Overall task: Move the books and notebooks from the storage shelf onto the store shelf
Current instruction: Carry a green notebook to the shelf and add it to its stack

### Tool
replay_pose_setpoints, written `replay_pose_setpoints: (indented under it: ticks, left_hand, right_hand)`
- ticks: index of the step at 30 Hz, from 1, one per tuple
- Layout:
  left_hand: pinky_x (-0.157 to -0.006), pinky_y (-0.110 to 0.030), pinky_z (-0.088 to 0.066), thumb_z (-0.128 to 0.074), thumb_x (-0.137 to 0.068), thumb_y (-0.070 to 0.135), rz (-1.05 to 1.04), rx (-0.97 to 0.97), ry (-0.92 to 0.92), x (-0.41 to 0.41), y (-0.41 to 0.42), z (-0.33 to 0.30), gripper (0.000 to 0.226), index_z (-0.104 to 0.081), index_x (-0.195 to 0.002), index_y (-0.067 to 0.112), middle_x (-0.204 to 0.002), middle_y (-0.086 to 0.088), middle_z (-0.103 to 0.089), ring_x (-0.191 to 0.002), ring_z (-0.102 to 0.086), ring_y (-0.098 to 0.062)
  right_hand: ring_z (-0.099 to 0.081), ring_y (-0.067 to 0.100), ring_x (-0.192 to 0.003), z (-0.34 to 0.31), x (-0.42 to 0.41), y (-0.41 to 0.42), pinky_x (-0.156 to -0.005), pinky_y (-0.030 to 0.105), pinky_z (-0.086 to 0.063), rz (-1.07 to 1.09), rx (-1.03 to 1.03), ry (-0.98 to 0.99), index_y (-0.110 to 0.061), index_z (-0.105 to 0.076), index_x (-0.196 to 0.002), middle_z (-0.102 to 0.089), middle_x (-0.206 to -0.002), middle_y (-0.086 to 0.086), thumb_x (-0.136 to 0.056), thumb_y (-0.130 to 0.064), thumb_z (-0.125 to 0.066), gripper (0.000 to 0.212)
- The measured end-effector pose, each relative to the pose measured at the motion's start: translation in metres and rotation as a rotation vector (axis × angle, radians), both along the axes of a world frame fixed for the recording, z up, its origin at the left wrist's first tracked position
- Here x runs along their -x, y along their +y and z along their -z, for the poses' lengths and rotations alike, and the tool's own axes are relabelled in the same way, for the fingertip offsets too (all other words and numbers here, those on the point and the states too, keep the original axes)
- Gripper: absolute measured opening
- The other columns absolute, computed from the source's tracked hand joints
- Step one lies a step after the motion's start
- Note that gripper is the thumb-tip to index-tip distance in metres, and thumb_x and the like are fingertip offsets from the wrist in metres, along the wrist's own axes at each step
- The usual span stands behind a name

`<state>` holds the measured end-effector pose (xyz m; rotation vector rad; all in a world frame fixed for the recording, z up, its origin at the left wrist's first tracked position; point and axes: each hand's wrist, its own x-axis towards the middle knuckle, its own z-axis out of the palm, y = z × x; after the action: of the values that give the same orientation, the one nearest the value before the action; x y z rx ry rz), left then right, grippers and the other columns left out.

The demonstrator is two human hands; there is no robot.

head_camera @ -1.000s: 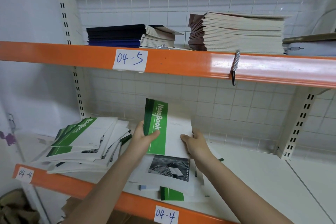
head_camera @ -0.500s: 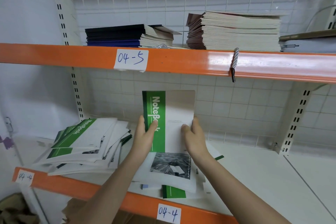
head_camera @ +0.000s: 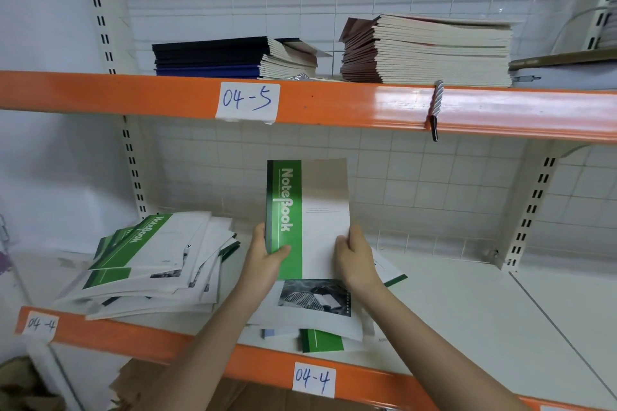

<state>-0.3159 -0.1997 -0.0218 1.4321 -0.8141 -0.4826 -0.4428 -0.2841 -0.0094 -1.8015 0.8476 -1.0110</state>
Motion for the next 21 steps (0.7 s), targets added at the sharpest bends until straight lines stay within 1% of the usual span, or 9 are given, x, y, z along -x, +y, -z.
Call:
replay_pose_setpoints:
  ticks: [2,5,9,11,13,15,16,19,21]
  left_hand:
    - [-0.092,-0.032,-0.042,-0.054,-0.091,-0.002,-0.012,0.006,0.046,-0.003,0.000,0.000,0.047,-0.039,-0.133,0.013,-0.119,0.003,-0.056,-0.108,-0.055,-0.018]
    - [-0.097,-0.039,-0.045,-0.053,-0.091,-0.002,0.004,-0.021,0.140,-0.002,0.002,0.002,0.042,-0.043,-0.128,0.015,-0.112,0.003,-0.060,-0.107,-0.058,-0.022]
    - [-0.100,-0.049,-0.045,-0.054,-0.091,0.005,0.016,-0.080,0.153,0.000,0.003,0.004,0.051,-0.039,-0.139,0.012,-0.129,-0.010,-0.058,-0.110,-0.060,-0.027]
    - [-0.093,-0.043,-0.050,-0.052,-0.093,0.007,0.020,-0.090,0.129,0.003,0.003,0.003,0.044,-0.041,-0.136,0.013,-0.125,-0.009,-0.060,-0.104,-0.063,-0.024]
    - [-0.079,-0.035,-0.053,-0.049,-0.096,0.007,0.027,-0.093,0.129,0.008,0.002,0.002,0.038,-0.043,-0.133,0.014,-0.119,-0.007,-0.062,-0.096,-0.064,-0.021]
    - [-0.071,-0.032,-0.053,-0.047,-0.097,0.005,0.036,-0.093,0.147,0.017,0.001,-0.001,0.038,-0.042,-0.133,0.014,-0.117,-0.008,-0.061,-0.092,-0.065,-0.021]
    - [-0.072,-0.034,-0.054,-0.046,-0.096,0.003,0.032,-0.092,0.157,0.022,-0.001,-0.003,0.038,-0.042,-0.133,0.014,-0.117,-0.008,-0.060,-0.092,-0.064,-0.023]
    - [-0.083,-0.042,-0.053,-0.045,-0.096,0.001,0.038,-0.091,0.163,0.042,-0.010,-0.008,0.032,-0.045,-0.124,0.017,-0.113,-0.009,-0.060,-0.091,-0.063,-0.024]
    - [-0.085,-0.044,-0.053,-0.046,-0.096,0.002,0.050,-0.094,0.149,0.061,-0.020,-0.009,0.030,-0.046,-0.120,0.019,-0.111,-0.007,-0.061,-0.090,-0.063,-0.023]
  right_hand:
    - [-0.048,0.023,-0.082,-0.002,-0.002,-0.002,-0.066,0.030,-0.039,0.003,-0.026,0.026,0.007,-0.045,-0.108,-0.054,-0.095,0.015,-0.097,-0.003,-0.032,0.020]
    - [-0.054,0.027,-0.083,-0.001,-0.002,-0.002,-0.054,0.021,-0.045,-0.001,-0.110,0.026,-0.001,-0.045,-0.111,-0.056,-0.098,0.013,-0.096,-0.003,-0.031,0.021]
    - [-0.064,0.026,-0.082,0.006,0.002,0.002,-0.044,0.027,-0.054,-0.035,-0.205,-0.006,-0.012,-0.040,-0.120,-0.054,-0.108,0.005,-0.098,-0.012,-0.042,0.022]
    - [-0.064,0.022,-0.077,0.010,0.004,0.003,-0.052,0.033,-0.058,-0.023,-0.235,-0.017,-0.017,-0.039,-0.116,-0.054,-0.105,0.001,-0.097,-0.014,-0.047,0.021]
    - [-0.064,0.027,-0.091,0.014,0.009,0.003,-0.073,0.046,-0.058,0.014,-0.236,-0.007,-0.022,-0.039,-0.111,-0.057,-0.113,0.005,-0.095,-0.015,-0.050,0.021]
    - [-0.062,0.029,-0.100,0.013,0.016,0.002,-0.082,0.050,-0.055,0.042,-0.271,-0.022,-0.022,-0.040,-0.109,-0.057,-0.116,0.007,-0.094,-0.014,-0.051,0.021]
    - [-0.062,0.027,-0.098,0.013,0.022,0.001,-0.078,0.047,-0.057,0.043,-0.289,-0.037,-0.021,-0.041,-0.111,-0.057,-0.115,0.006,-0.094,-0.013,-0.051,0.021]
    - [-0.060,0.016,-0.081,0.007,0.046,-0.002,-0.049,0.027,-0.055,0.043,-0.314,-0.091,-0.019,-0.040,-0.116,-0.053,-0.109,0.003,-0.095,-0.010,-0.048,0.024]
    - [-0.061,0.022,-0.089,0.006,0.067,-0.007,-0.052,0.029,-0.056,0.070,-0.308,-0.108,-0.016,-0.041,-0.122,-0.053,-0.111,0.004,-0.095,-0.009,-0.047,0.028]
